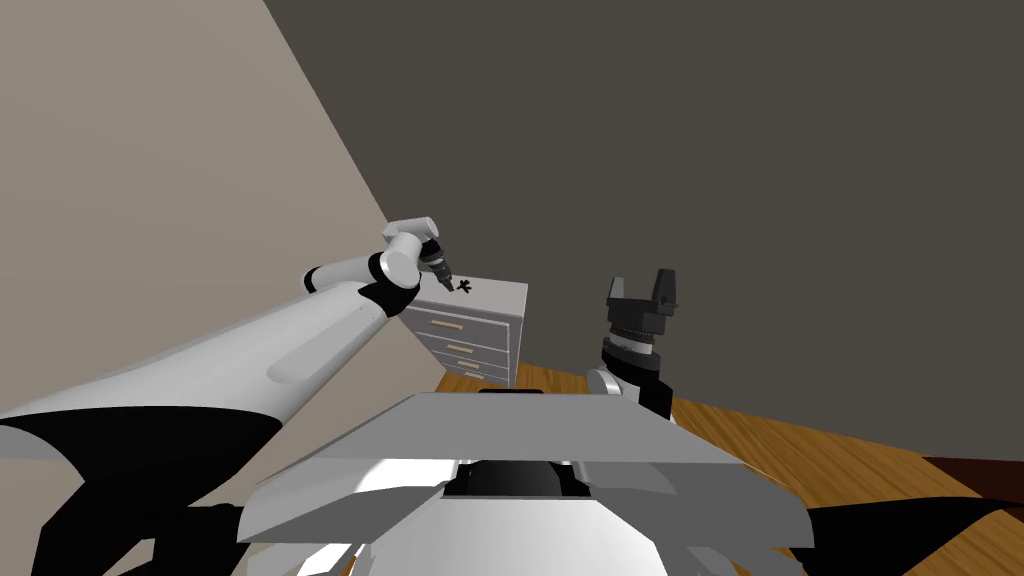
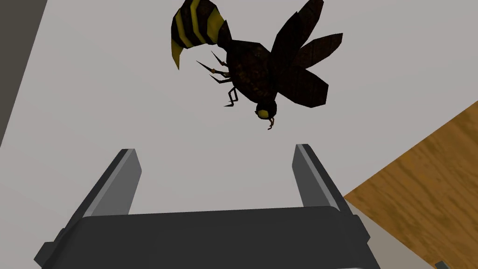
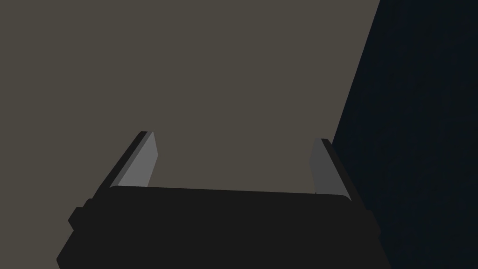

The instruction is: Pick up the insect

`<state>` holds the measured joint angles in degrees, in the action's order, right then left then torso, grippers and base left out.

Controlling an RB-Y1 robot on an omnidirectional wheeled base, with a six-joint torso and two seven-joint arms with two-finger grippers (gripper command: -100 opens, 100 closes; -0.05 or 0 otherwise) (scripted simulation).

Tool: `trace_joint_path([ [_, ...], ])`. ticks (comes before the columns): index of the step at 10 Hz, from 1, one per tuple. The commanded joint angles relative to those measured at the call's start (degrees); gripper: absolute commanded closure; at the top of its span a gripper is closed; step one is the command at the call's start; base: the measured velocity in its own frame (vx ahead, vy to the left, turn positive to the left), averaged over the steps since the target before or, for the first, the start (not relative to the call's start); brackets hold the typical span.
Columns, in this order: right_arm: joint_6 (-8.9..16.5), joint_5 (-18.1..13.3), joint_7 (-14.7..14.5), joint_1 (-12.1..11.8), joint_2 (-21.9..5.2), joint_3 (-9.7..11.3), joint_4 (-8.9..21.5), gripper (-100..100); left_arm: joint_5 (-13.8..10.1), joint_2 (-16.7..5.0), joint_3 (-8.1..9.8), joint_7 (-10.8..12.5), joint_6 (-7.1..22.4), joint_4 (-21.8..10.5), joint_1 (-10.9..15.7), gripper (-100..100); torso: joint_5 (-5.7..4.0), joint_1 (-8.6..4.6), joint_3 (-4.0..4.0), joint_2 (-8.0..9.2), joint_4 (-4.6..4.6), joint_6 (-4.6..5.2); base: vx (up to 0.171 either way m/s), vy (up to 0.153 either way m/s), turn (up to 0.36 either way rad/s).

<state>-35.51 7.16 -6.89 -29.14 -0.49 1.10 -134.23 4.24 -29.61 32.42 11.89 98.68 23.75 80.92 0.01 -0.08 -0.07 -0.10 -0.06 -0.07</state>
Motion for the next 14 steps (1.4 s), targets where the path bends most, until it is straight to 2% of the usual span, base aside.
trace_joint_path([
  [1, 0.0, 0.0, 0.0, 0.0, 0.0, 0.0, 0.0, 0, -0.3, 0.3, 0.49, -0.4, 2.2, 0.0, 0.1, -100, 0.0, 0.0, 0.0, 0.0, 0.0, 0.0, 0.019, -0.016, -0.025],
  [3, 0.0, 0.0, 0.0, 0.0, 0.0, 0.0, 0.0, 0, -0.6, 0.5, 0.88, -0.6, 3.2, -1.3, 0.7, -100, 0.0, -0.01, 0.04, 0.06, 0.02, 0.0, 0.012, -0.022, -0.038],
  [4, 0.0, 0.0, 0.0, 0.0, 0.0, 0.0, 0.0, 0, -0.5, 0.6, 0.72, -0.5, 3.0, 0.3, -0.1, -100, -0.02, -0.07, 0.04, 0.07, 0.02, 0.02, 0.006, -0.016, -0.013],
  [5, 0.0, 0.0, 0.0, 0.0, 0.0, 0.0, 0.0, 0, -0.5, 0.7, 0.76, -0.5, 3.3, 0.3, -0.1, 0, -0.01, -0.02, 0.06, 0.09, 0.03, 0.0, 0.0, 0.0, 0.0],
  [6, 0.0, 0.0, 0.0, 0.0, 0.0, 0.0, 0.0, 0, -0.9, 1.2, 0.62, -0.6, 1.5, -0.1, -1.4, -100, 0.0, 0.03, 0.07, 0.11, 0.03, 0.0, 0.0, 0.0, 0.0],
  [7, 0.0, 0.0, 0.0, 0.0, 0.0, 0.0, 0.0, 0, -1.1, 1.5, 0.56, -0.6, 0.6, -0.3, -2.1, -100, 0.02, 0.04, 0.06, 0.1, 0.02, -0.01, 0.007, -0.007, 0.004],
  [8, 0.0, 0.0, 0.0, 0.0, 0.0, 0.0, 0.0, 0, -0.9, 0.8, 0.56, -0.6, 0.5, -1.8, -0.9, -100, 0.01, 0.04, 0.05, 0.09, 0.02, 0.0, 0.0, 0.0, 0.0],
  [9, 0.0, 0.0, 0.0, 0.0, 0.0, 0.0, 0.0, 0, -1.0, 0.8, 0.55, -0.6, 0.2, -1.9, -1.0, 100, 0.01, 0.05, 0.06, 0.1, 0.03, -0.01, 0.0, 0.0, 0.0],
  [13, 0.0, 0.0, 0.0, 0.0, 0.0, 0.0, 0.0, 0, -1.0, 0.8, 0.55, -0.6, 0.2, -1.8, -0.9, 100, 0.04, 0.09, 0.01, 0.06, -0.03, 0.0, 0.0, 0.0, 0.0],
  [14, 0.0, 0.0, 0.0, 0.0, 0.0, 0.0, 0.0, 0, -1.0, 0.8, 0.55, -0.6, 0.2, -1.8, -0.9, 0, 0.04, 0.09, 0.01, 0.05, -0.03, 0.0, 0.0, 0.0, 0.0],
])
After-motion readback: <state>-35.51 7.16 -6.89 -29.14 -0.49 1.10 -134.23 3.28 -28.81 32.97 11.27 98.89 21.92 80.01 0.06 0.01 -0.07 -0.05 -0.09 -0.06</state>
